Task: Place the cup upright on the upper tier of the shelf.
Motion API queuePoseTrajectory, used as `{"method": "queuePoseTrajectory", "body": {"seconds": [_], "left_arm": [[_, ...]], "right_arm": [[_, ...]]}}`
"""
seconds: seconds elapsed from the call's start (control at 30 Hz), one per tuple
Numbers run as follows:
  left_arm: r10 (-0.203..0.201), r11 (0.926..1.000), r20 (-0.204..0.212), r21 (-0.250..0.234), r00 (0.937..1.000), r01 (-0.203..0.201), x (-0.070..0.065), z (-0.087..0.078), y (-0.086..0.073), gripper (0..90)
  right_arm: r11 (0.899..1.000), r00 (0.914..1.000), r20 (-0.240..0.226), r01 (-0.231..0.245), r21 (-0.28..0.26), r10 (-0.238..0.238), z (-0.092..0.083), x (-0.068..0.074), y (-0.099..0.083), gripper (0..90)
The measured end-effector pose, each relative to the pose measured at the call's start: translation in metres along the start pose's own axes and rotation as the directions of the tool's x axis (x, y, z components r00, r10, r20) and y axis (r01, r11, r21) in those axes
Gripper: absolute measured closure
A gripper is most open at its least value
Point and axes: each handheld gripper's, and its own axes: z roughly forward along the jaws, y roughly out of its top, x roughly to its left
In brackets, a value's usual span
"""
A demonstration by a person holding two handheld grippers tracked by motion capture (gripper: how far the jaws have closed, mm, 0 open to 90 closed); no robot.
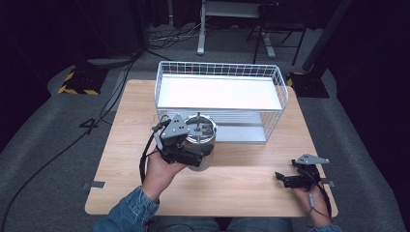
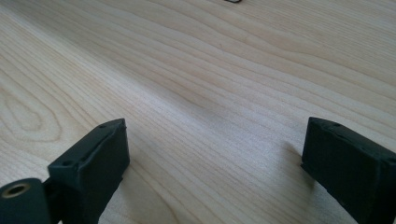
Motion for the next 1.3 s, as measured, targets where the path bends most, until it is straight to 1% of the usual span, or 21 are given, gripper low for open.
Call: {"method": "queuePoseTrajectory", "body": {"seconds": [0.07,0.13,0.17,0.2,0.23,0.27,0.37,0.53,0.57,0.7,0.73,0.77,0.83,0.9,0.93,1.03,1.1,1.17,1.2,1.27,1.3], "left_arm": [[0.004,1.0,-0.013,-0.003,0.9999,-0.004,0.003,-0.002,0.008,3.7],[0.001,1.0,-0.018,-0.004,0.9998,-0.001,0.005,-0.003,0.011,3.6],[-0.005,0.9999,-0.026,-0.014,0.9997,0.005,0.008,-0.004,0.015,3.6],[-0.005,0.9999,-0.026,-0.014,0.9997,0.005,0.008,-0.004,0.015,3.6],[-0.008,0.9997,-0.032,-0.023,0.9995,0.007,0.01,-0.004,0.02,3.7],[-0.008,0.9997,-0.032,-0.023,0.9995,0.007,0.01,-0.004,0.02,3.7],[-0.02,0.9989,-0.036,-0.042,0.9991,0.019,0.016,-0.004,0.031,3.7],[-0.023,0.9974,-0.039,-0.07,0.999,0.02,0.019,-0.003,0.044,3.7],[-0.023,0.9974,-0.039,-0.07,0.999,0.02,0.019,-0.003,0.044,3.7],[-0.02,0.9969,-0.041,-0.077,0.999,0.017,0.02,-0.002,0.053,3.7],[-0.017,0.9971,-0.044,-0.075,0.9989,0.013,0.022,-0.001,0.059,3.7],[-0.017,0.9971,-0.044,-0.075,0.9989,0.013,0.022,-0.001,0.059,3.7],[-0.016,0.9969,-0.047,-0.078,0.9988,0.012,0.023,0.0,0.065,3.7],[-0.019,0.996,-0.046,-0.088,0.9988,0.015,0.025,0.001,0.072,3.7],[-0.019,0.996,-0.046,-0.088,0.9988,0.015,0.025,0.001,0.072,3.7],[-0.016,0.9957,-0.055,-0.092,0.9983,0.011,0.027,0.003,0.082,3.7],[-0.015,0.9957,-0.058,-0.092,0.9982,0.009,0.027,0.003,0.085,3.7],[-0.01,0.9952,-0.061,-0.098,0.9981,0.004,0.028,0.005,0.092,3.7],[-0.01,0.9952,-0.061,-0.098,0.9981,0.004,0.028,0.005,0.092,3.7],[-0.016,0.9945,-0.07,-0.104,0.9974,0.009,0.03,0.008,0.099,3.7],[-0.016,0.9945,-0.07,-0.104,0.9974,0.009,0.03,0.008,0.099,3.7]], "right_arm": [[1.0,1.0,0.0,0.0,0.0,0.0,0.0,0.0,0.0,7.9],[1.0,1.0,0.001,-0.001,-0.001,0.001,0.0,0.0,0.0,8.3],[1.0,0.9999,0.012,-0.011,-0.005,0.012,0.0,0.0,0.0,9.6],[1.0,0.9999,0.012,-0.011,-0.005,0.012,0.0,0.0,0.0,9.6],[1.0,0.9998,0.013,-0.013,-0.006,0.013,-0.001,0.0,0.0,9.9],[1.0,0.9998,0.013,-0.013,-0.006,0.013,-0.001,0.0,0.0,9.9],[1.0,0.9998,0.013,-0.013,-0.006,0.013,-0.001,0.0,0.0,10.0],[1.0,0.9998,0.013,-0.013,-0.006,0.013,-0.001,0.0,0.0,9.9],[1.0,0.9998,0.013,-0.013,-0.006,0.013,-0.001,0.0,0.0,9.9],[1.0,0.9998,0.013,-0.013,-0.006,0.013,-0.001,0.0,0.0,9.9],[1.0,0.9998,0.013,-0.013,-0.006,0.013,-0.001,0.0,0.0,10.0],[1.0,0.9998,0.013,-0.013,-0.006,0.013,-0.001,0.0,0.0,10.0],[1.0,0.9998,0.013,-0.013,-0.006,0.013,-0.001,0.0,0.0,10.0],[1.0,0.9998,0.014,-0.014,-0.006,0.014,-0.001,0.0,0.0,10.3],[1.0,0.9998,0.014,-0.014,-0.006,0.014,-0.001,0.0,0.0,10.3],[1.0,0.9998,0.013,-0.012,-0.008,0.012,-0.001,0.0,0.0,11.1],[1.0,0.9999,0.012,-0.012,-0.008,0.012,-0.001,0.0,0.0,11.3],[1.0,0.9999,0.011,-0.011,-0.009,0.011,-0.001,0.0,0.0,11.4],[1.0,0.9999,0.011,-0.011,-0.009,0.011,-0.001,0.0,0.0,11.4],[1.0,0.9999,0.01,-0.009,-0.009,0.01,-0.001,0.0,0.0,12.1],[1.0,0.9999,0.01,-0.009,-0.009,0.01,-0.001,0.0,0.0,12.1]]}}
